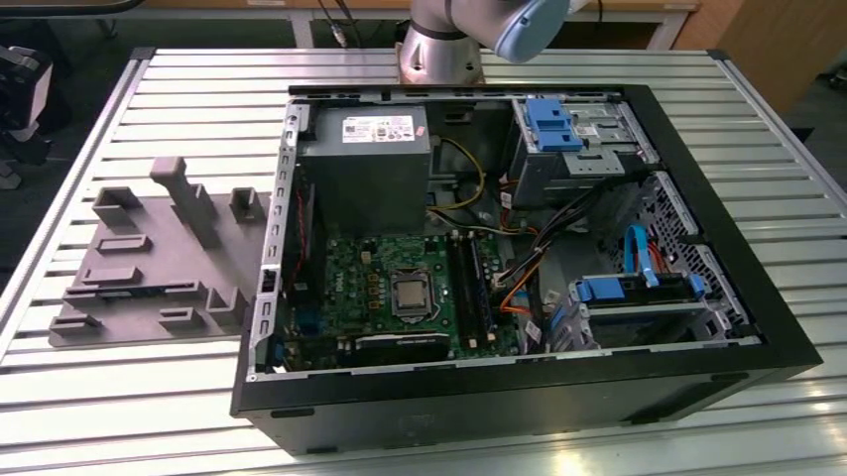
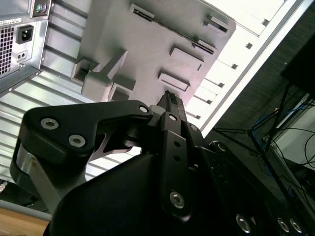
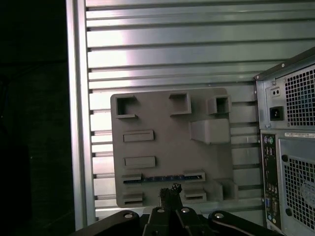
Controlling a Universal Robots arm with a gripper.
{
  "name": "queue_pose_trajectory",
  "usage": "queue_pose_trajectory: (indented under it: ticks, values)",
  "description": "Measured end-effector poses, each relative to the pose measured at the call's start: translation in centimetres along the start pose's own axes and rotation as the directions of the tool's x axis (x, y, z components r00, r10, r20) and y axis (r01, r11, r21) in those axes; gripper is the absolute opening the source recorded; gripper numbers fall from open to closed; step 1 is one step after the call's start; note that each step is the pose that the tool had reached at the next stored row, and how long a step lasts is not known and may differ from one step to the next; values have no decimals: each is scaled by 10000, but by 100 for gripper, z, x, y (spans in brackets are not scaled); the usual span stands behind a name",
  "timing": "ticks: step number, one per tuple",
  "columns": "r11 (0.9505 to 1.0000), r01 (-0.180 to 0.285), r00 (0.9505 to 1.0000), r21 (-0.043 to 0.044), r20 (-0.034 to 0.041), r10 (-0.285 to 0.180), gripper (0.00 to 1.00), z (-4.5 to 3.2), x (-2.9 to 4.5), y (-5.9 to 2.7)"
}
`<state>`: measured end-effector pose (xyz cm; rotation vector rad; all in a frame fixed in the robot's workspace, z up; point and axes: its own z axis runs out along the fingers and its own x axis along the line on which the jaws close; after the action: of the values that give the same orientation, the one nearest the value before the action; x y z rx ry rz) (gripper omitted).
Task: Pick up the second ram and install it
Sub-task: 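Pick up the second ram and move it above second insertion slot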
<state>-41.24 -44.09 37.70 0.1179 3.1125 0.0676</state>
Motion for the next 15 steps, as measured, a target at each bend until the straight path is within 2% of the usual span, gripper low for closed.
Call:
queue_pose_trajectory:
  ticks: [6, 11, 15]
  values:
    - [9999, 130, 9999, 5, -4, -130, 11, 1, 3, -1]
    - [9971, 765, 9971, -2, -32, -765, 11, 3, 7, -1]
    - [9914, 1307, 9914, -13, -55, -1307, 11, 7, 8, -1]
